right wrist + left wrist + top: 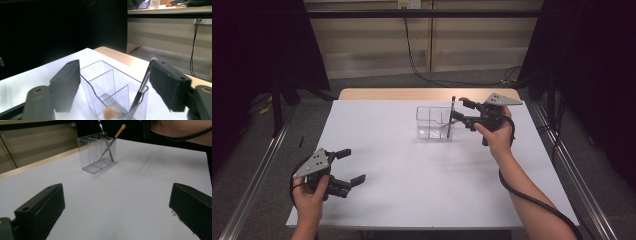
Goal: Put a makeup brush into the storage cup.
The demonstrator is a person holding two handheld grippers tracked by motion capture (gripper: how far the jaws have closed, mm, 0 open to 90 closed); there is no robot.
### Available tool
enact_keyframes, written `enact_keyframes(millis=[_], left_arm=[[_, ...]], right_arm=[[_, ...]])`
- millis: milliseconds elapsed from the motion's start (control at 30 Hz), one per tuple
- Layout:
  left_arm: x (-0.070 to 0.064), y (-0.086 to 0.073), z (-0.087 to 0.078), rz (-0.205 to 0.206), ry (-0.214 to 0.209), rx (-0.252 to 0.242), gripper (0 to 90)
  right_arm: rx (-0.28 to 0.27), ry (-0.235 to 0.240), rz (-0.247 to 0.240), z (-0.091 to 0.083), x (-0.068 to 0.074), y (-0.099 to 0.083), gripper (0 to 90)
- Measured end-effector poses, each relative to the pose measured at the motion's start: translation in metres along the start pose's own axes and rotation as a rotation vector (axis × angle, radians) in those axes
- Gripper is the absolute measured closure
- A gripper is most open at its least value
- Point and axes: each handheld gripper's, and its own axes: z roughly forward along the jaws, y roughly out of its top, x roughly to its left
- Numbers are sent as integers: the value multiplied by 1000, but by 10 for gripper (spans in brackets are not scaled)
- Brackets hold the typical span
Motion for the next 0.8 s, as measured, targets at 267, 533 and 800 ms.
enact_keyframes(millis=[267,533,800], left_arm=[[1,0,0,2,-1,-2,2],[-1,-1,-2,0,-1,-1,2],[0,0,-2,-5,2,-7,1]], right_arm=[[6,14,-12,-4,4,2,185],[24,53,-29,-9,6,-2,81],[55,75,-73,-14,10,-2,69]])
